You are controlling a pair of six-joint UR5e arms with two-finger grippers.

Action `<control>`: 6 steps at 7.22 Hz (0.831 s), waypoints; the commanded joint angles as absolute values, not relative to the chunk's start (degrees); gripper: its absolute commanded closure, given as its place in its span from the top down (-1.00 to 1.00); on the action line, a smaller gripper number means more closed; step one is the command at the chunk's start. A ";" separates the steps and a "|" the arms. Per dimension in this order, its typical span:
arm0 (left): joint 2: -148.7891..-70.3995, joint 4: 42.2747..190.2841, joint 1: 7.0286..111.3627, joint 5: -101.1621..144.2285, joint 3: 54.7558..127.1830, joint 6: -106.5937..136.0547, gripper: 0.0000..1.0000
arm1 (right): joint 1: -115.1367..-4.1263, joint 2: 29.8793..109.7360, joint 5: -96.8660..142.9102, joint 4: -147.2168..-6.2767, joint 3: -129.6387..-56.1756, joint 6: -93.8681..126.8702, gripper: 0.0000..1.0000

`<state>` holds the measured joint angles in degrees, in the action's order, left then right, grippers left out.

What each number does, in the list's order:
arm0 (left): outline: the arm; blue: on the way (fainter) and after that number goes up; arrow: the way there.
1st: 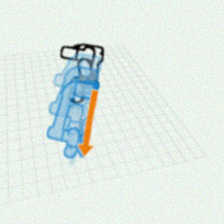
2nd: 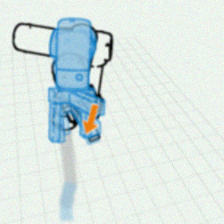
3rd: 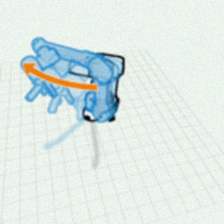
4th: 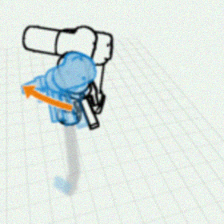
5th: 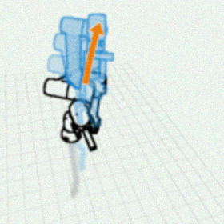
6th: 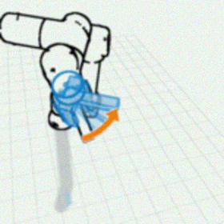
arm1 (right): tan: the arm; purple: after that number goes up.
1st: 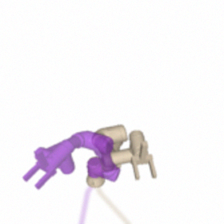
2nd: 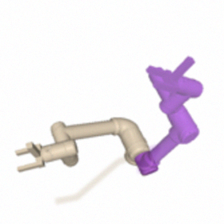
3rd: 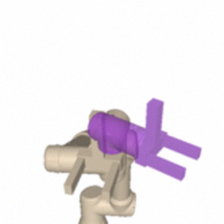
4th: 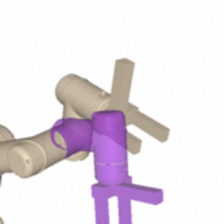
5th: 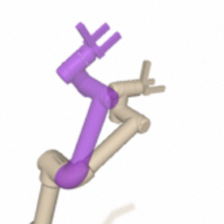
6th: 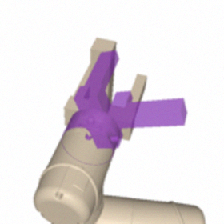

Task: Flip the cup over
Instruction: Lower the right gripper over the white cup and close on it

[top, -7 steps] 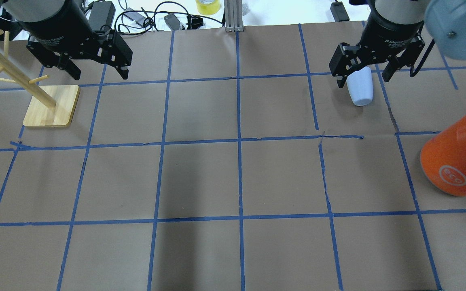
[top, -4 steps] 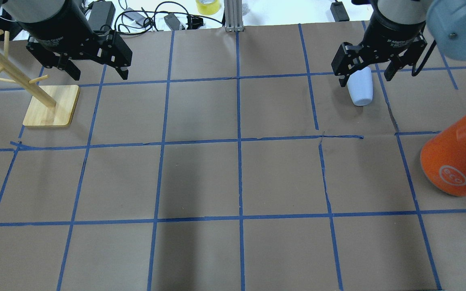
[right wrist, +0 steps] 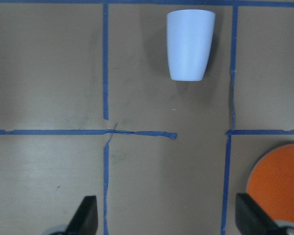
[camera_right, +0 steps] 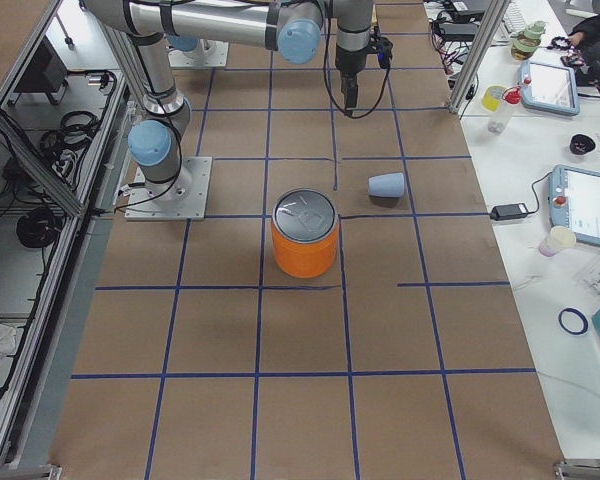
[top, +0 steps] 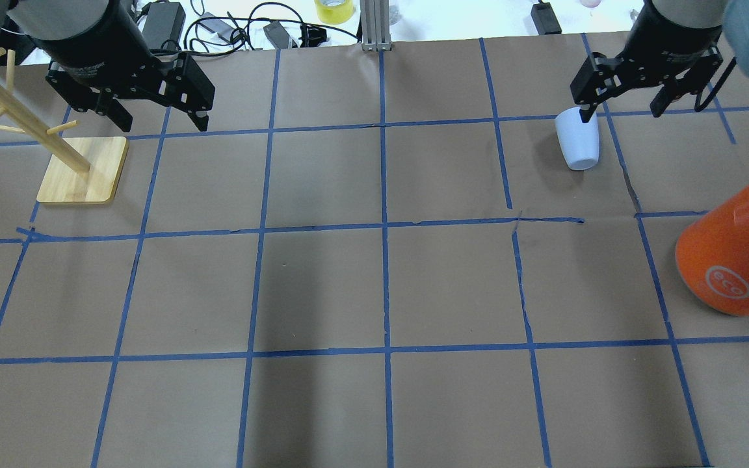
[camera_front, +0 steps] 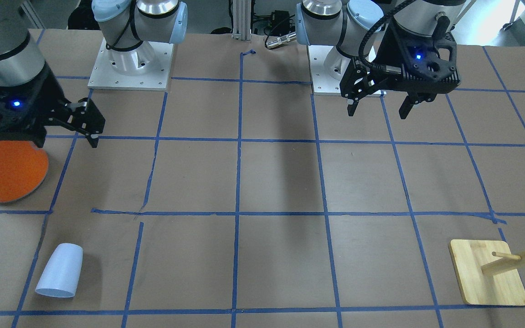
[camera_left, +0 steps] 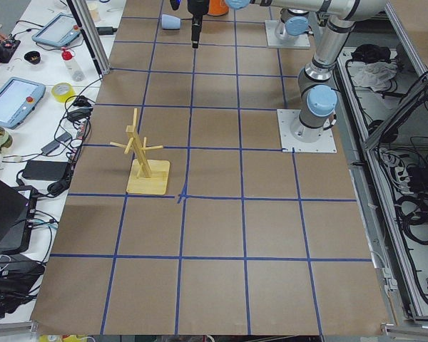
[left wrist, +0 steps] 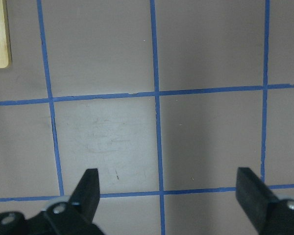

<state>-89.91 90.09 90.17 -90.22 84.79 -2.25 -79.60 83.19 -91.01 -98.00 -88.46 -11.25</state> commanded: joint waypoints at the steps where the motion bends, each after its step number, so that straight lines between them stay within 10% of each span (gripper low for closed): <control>1: -89.91 90.09 90.26 -90.09 84.90 -2.29 1.00 | -75.94 76.06 -90.79 -108.30 -89.20 -15.47 1.00; 6: -90.00 90.09 90.26 -90.00 85.52 -2.46 1.00 | -75.94 60.74 -86.88 -128.93 -90.97 -15.03 1.00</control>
